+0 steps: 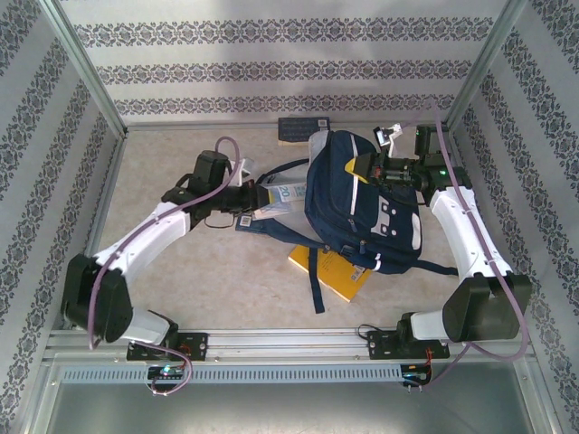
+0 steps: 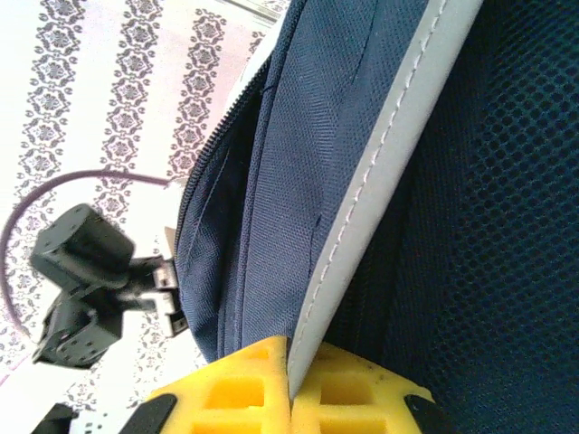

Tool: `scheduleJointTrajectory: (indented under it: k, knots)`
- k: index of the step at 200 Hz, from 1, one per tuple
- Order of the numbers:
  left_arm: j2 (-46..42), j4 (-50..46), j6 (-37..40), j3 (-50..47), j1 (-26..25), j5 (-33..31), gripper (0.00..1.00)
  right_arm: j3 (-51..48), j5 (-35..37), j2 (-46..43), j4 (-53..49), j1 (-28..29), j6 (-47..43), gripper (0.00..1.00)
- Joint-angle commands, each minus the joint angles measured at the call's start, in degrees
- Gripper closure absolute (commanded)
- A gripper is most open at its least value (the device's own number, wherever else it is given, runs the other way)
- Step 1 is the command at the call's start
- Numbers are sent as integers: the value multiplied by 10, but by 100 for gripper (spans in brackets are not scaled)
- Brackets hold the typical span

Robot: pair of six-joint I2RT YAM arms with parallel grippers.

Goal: Pack the student bag

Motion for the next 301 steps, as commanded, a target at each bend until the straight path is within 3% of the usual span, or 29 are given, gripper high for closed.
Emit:
scheduleJointTrajectory:
  k: [1, 56, 93, 122, 138, 159, 189, 252, 301]
  knots:
    - [36, 79, -50, 24, -5, 75, 100, 20, -71, -29, 81, -6, -2, 100]
    - [175, 172, -118, 94, -68, 107, 100, 5, -77, -24, 127, -6, 39, 100]
    - [291, 141, -116, 202, -114, 118, 99, 5, -74, -21, 144, -4, 56, 100]
    - [356, 89, -100, 276, -135, 99, 85, 5, -60, -22, 140, -2, 55, 100]
    - [368, 87, -101, 292, -141, 96, 64, 6, -48, -23, 131, -2, 52, 100]
    - [352, 81, -92, 289, -139, 81, 40, 17, -6, -27, 83, -3, 15, 100]
    - [294, 47, -61, 270, -115, 51, 28, 38, 100, -37, 7, -17, -37, 100]
    - [129, -56, 27, 201, -50, -5, 24, 78, 268, -51, -66, -85, -83, 100]
    - [42, -121, 91, 172, -36, -52, 24, 215, 258, -17, -109, -120, -88, 100]
